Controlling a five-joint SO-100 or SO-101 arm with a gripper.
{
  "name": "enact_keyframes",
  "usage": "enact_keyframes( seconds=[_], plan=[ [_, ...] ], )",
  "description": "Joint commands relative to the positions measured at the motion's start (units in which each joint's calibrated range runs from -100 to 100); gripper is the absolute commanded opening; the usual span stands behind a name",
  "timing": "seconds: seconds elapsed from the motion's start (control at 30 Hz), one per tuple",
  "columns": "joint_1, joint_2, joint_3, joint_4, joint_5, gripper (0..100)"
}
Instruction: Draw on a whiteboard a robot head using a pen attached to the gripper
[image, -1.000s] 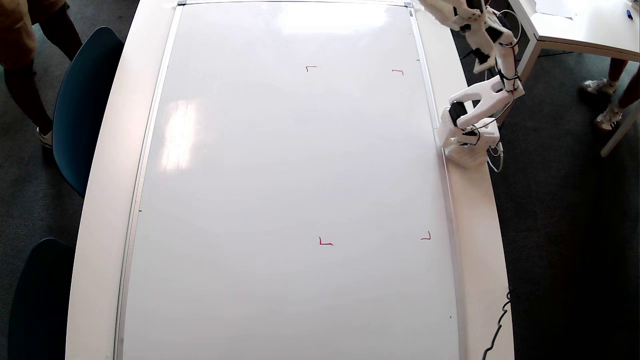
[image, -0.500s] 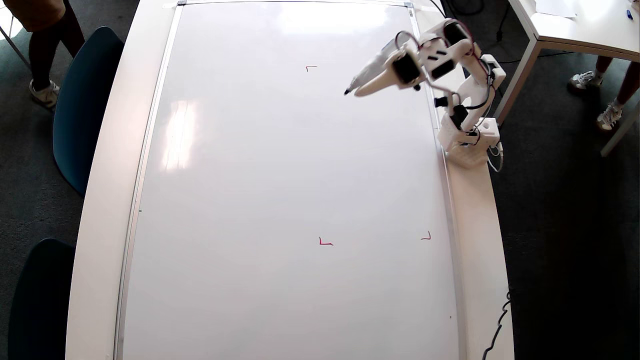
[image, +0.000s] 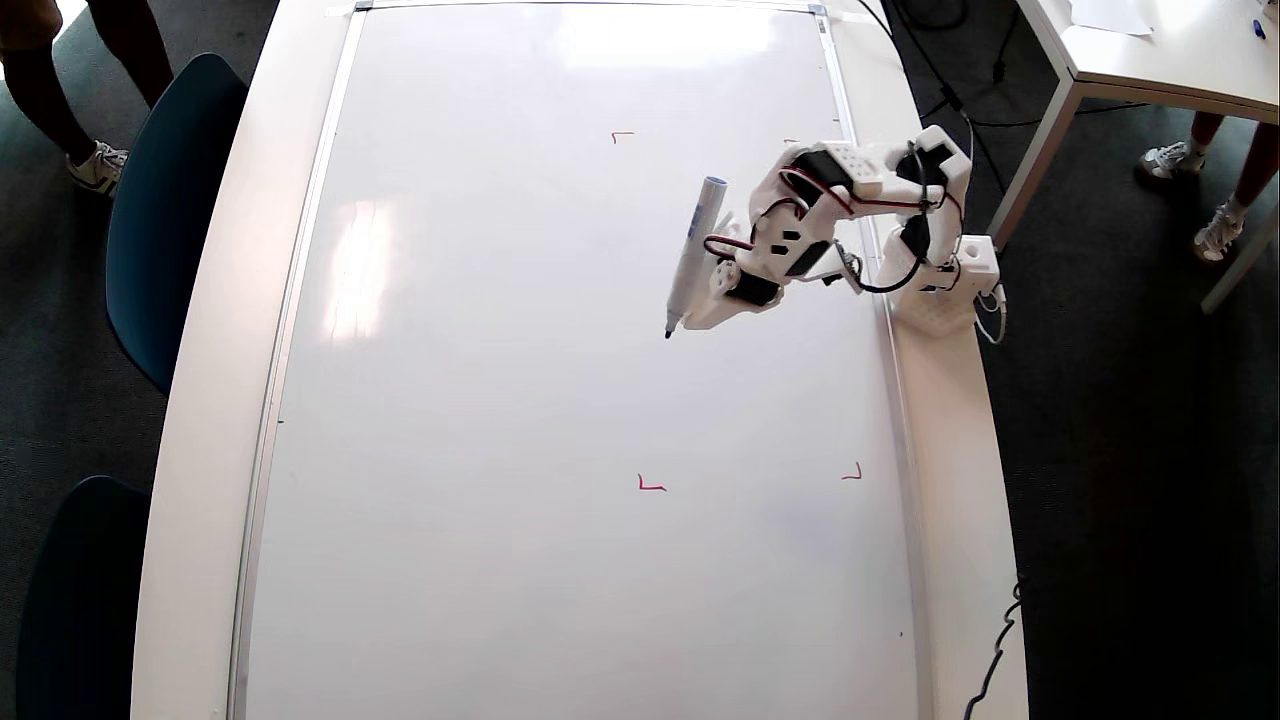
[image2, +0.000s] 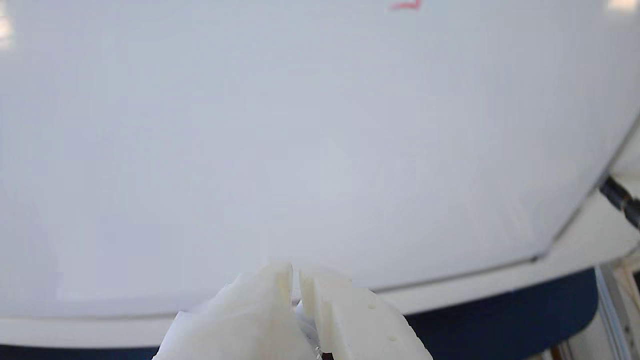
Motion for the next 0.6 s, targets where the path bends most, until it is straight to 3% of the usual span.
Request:
enact_keyframes(
  seconds=[0.0, 0.17, 0.57],
  plan=[
    [-1.0, 5.2, -2.0, -0.2, 2.3, 1],
    [-2.0, 12.4, -2.2, -0.4, 6.9, 1],
    [-4.6, 26.5, -14.1, -0.4, 7.2, 1]
  ],
)
